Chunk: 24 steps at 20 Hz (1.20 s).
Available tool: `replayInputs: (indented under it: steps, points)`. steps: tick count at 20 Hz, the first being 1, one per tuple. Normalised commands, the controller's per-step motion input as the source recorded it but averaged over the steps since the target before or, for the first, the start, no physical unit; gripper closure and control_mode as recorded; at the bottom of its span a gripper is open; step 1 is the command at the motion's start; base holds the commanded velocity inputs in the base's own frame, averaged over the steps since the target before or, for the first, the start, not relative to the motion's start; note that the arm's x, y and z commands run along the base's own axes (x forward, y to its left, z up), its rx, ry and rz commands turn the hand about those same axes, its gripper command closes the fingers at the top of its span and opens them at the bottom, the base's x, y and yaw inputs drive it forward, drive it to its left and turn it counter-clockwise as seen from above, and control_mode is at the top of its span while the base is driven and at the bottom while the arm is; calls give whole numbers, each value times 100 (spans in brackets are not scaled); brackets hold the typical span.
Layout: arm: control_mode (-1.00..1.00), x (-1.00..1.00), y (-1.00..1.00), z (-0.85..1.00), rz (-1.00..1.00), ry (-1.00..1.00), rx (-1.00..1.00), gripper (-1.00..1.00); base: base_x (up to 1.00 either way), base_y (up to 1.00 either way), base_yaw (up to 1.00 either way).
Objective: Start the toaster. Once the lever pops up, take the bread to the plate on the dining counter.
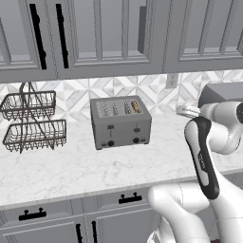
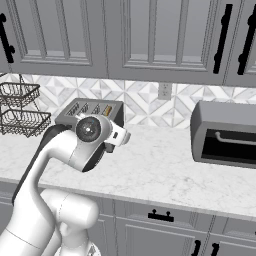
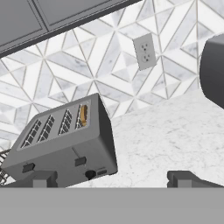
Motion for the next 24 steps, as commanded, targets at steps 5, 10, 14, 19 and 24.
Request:
replayInputs:
  steps: [5, 10, 14, 19, 24]
  points:
    - [-100, 0, 0, 0, 0, 0, 0, -100, 0, 0, 0]
    - [-100, 0, 0, 0, 0, 0, 0, -100, 0, 0, 0]
    - [-100, 0, 0, 0, 0, 0, 0, -100, 0, 0, 0]
    - [-100, 0, 0, 0, 0, 0, 0, -100, 0, 0, 0]
    - [-100, 0, 0, 0, 0, 0, 0, -100, 0, 0, 0]
